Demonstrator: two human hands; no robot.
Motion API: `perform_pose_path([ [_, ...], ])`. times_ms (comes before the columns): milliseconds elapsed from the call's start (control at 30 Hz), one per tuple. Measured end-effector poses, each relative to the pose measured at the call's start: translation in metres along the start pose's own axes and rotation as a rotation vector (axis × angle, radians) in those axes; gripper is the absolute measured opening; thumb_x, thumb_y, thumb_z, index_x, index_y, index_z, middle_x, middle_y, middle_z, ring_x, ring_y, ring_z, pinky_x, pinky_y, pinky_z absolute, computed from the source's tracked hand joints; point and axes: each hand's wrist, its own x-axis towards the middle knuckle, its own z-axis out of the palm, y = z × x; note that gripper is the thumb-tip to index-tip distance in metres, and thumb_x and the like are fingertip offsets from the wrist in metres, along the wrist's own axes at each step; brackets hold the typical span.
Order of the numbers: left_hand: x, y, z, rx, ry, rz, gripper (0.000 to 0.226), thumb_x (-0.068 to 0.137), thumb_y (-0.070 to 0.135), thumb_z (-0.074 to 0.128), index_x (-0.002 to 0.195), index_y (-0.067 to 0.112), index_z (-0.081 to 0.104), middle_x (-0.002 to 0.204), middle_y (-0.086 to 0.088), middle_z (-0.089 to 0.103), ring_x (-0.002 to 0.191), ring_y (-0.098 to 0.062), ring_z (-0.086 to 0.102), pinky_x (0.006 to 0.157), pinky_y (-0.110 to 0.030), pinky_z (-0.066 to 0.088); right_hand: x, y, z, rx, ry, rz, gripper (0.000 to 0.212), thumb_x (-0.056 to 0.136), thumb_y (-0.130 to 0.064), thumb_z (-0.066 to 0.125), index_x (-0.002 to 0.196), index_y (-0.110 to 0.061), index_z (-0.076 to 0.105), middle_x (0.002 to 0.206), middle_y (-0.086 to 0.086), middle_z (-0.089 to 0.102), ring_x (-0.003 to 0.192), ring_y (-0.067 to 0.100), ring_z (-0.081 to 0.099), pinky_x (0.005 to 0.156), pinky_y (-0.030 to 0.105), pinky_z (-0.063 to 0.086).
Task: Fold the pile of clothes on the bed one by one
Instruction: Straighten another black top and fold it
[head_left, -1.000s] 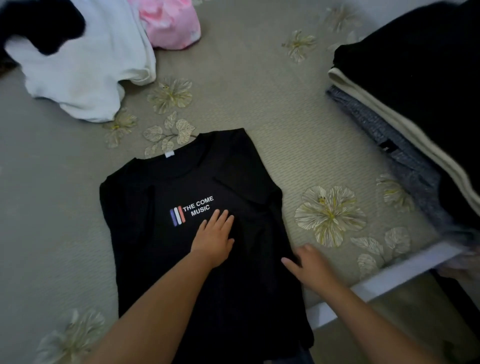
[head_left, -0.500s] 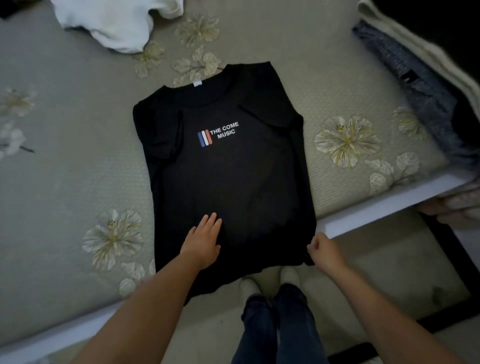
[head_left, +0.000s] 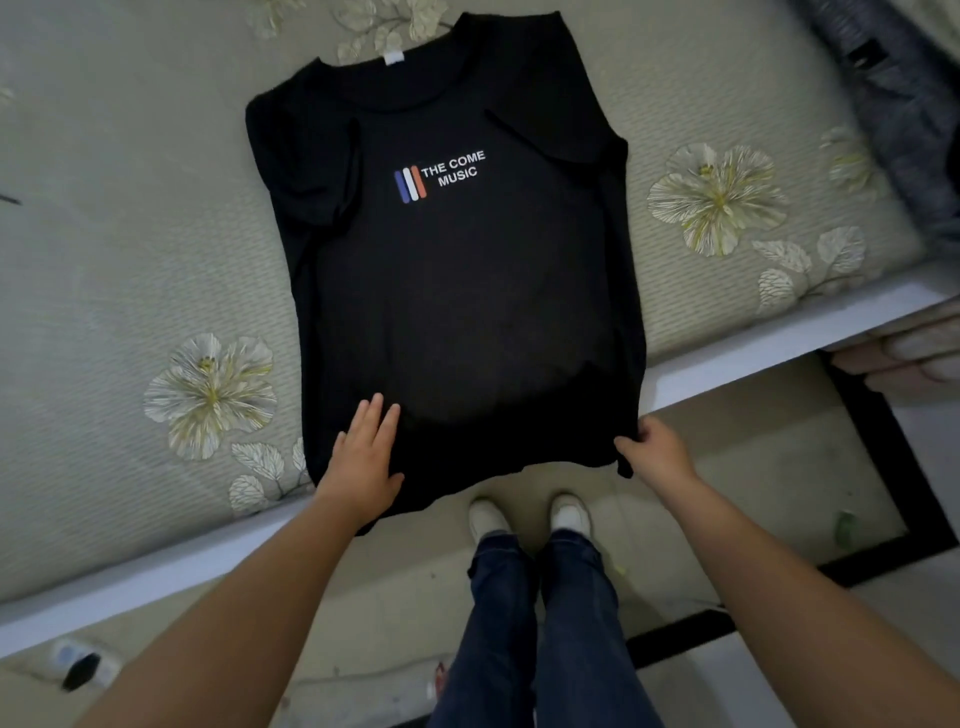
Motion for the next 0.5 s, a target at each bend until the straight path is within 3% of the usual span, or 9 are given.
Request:
perform_pose_path([
  [167,0.000,0.006,0.010,0.056,0.046,-0.057,0.083,0.088,0.032,0.055,0.146,0.013,-0.003,0.154,-0.007,-0.013,0.142,-0.023,-0.011,0.114,-0.043,0.006,-0.033,0.020,-0.013,-0.006,-0.059,-0.013,0.021,0.091,-0.010,0.053,0.108,0.001,0.056,0.104,0.015,0.062,0.093,0.027,0.057,0.075,0.029,0.043],
  [267,-0.007,0.010,0.016,0.093,0.108,-0.025,0.089,0.084,0.043,0.058,0.146,0.011,0.003,0.154,-0.011,-0.006,0.142,-0.025,-0.006,0.113,-0.045,0.004,-0.046,0.005,-0.035,0.047,-0.046,-0.077,0.013,0.090,-0.008,0.053,0.096,-0.002,0.063,0.086,0.010,0.063,0.071,0.017,0.057,0.060,0.021,0.043],
  [367,-0.017,0.018,0.026,0.170,0.232,0.208,0.103,0.057,0.050,0.080,0.135,-0.001,0.037,0.144,-0.022,0.032,0.134,-0.038,0.029,0.104,-0.058,0.025,-0.043,-0.038,-0.071,0.252,0.025,-0.157,0.016,0.090,-0.003,0.052,0.075,-0.006,0.057,0.068,0.008,0.058,0.046,0.004,0.057,0.056,0.018,0.043],
  [400,-0.018,0.023,0.030,0.209,0.224,0.242,0.105,0.054,0.053,0.080,0.133,-0.002,0.040,0.142,-0.022,0.035,0.132,-0.039,0.031,0.101,-0.060,0.028,-0.039,-0.055,-0.084,0.305,0.063,-0.174,0.019,0.089,-0.003,0.052,0.073,-0.012,0.053,0.066,0.007,0.057,0.040,0.000,0.056,0.057,0.021,0.043],
  [500,-0.015,0.039,0.041,0.243,0.040,0.077,0.105,0.076,0.069,0.047,0.145,0.008,-0.004,0.152,-0.012,-0.013,0.141,-0.030,-0.010,0.112,-0.052,-0.001,-0.027,-0.107,-0.112,0.497,0.125,-0.185,0.024,0.090,-0.002,0.049,0.078,-0.023,0.044,0.076,0.003,0.054,0.037,0.001,0.056,0.052,0.020,0.044],
])
